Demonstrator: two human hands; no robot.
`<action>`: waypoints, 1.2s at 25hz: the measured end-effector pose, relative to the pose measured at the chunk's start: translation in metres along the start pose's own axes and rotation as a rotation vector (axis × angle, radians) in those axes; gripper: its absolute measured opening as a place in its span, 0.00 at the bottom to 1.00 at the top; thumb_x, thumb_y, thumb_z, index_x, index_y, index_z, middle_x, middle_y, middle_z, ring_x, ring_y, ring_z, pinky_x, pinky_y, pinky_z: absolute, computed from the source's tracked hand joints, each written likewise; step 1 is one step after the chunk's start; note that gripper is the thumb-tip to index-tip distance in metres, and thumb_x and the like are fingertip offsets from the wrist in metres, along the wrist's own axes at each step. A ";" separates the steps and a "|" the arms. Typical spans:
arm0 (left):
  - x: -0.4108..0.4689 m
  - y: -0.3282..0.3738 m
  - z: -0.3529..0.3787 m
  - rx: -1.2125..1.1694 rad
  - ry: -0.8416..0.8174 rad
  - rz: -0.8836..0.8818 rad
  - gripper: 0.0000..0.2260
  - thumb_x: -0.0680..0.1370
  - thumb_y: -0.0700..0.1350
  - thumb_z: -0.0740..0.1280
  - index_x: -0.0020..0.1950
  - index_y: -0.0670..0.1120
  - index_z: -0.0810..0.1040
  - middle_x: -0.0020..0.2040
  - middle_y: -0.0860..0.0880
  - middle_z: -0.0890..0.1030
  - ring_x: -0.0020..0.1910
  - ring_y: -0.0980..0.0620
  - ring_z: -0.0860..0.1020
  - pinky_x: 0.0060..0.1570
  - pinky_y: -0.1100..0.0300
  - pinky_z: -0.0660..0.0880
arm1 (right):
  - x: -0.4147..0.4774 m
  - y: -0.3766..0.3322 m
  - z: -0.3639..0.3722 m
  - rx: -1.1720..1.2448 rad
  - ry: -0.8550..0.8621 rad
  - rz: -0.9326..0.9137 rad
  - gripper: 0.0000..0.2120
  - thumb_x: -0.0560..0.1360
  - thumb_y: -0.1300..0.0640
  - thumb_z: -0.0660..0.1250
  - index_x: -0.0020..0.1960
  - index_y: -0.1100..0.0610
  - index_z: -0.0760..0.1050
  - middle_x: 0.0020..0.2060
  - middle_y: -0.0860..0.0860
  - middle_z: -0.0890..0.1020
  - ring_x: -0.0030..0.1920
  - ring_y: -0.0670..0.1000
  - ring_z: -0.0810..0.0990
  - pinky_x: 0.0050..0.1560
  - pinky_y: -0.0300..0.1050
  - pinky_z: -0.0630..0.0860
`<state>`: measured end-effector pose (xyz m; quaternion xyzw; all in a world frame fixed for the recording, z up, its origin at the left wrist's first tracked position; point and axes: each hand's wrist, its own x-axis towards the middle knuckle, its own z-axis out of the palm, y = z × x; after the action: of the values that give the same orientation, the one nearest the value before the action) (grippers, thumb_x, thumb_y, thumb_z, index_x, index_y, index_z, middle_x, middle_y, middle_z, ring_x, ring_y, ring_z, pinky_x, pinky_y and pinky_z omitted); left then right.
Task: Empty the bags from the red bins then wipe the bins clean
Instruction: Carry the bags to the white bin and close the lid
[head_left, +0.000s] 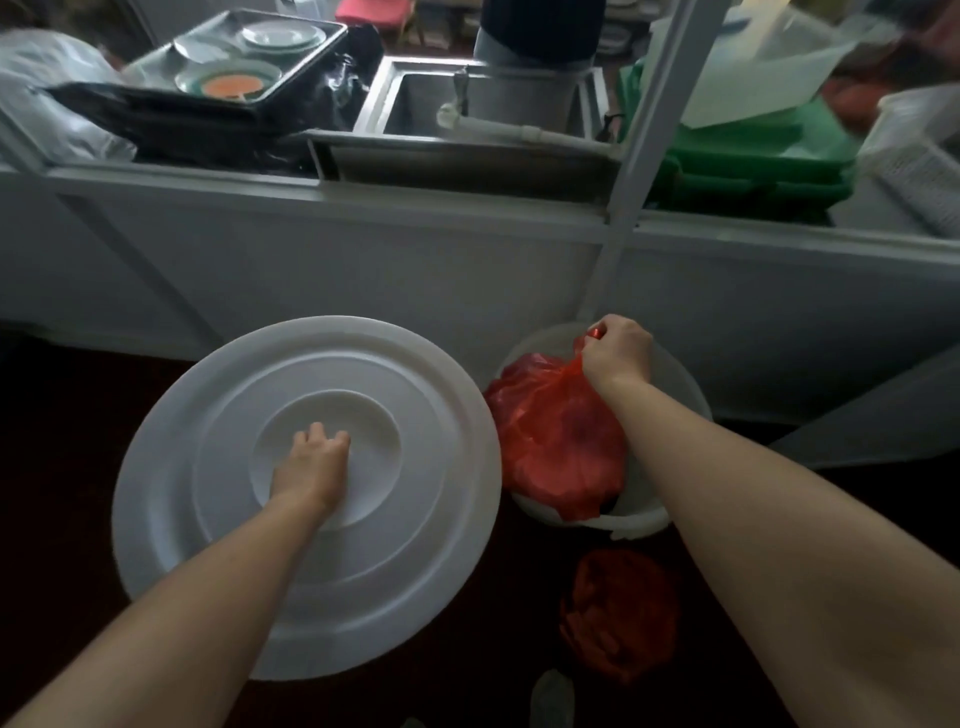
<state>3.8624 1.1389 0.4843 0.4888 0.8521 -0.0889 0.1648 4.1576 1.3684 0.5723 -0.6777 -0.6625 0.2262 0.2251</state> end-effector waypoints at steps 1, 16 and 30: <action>0.004 0.016 -0.001 0.013 -0.008 0.011 0.12 0.81 0.40 0.59 0.64 0.47 0.72 0.59 0.42 0.68 0.62 0.40 0.67 0.48 0.47 0.73 | 0.012 0.009 -0.007 -0.014 0.003 0.000 0.06 0.78 0.62 0.66 0.49 0.62 0.81 0.50 0.60 0.84 0.55 0.61 0.80 0.50 0.45 0.72; 0.075 0.138 0.080 0.133 -0.117 0.104 0.19 0.81 0.40 0.60 0.71 0.49 0.70 0.61 0.43 0.68 0.64 0.42 0.67 0.53 0.48 0.76 | 0.093 0.213 0.037 0.005 -0.120 0.252 0.09 0.76 0.64 0.66 0.52 0.58 0.83 0.50 0.60 0.85 0.55 0.60 0.82 0.49 0.42 0.72; 0.065 0.138 0.118 0.120 -0.139 0.081 0.18 0.80 0.40 0.61 0.71 0.49 0.71 0.61 0.43 0.70 0.64 0.42 0.69 0.51 0.48 0.75 | 0.039 0.271 0.067 0.036 -0.226 0.379 0.12 0.80 0.61 0.62 0.59 0.61 0.81 0.56 0.61 0.83 0.58 0.59 0.80 0.50 0.39 0.66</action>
<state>3.9741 1.2239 0.3523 0.5247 0.8111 -0.1669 0.1975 4.3341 1.4025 0.3546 -0.7563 -0.5402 0.3506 0.1150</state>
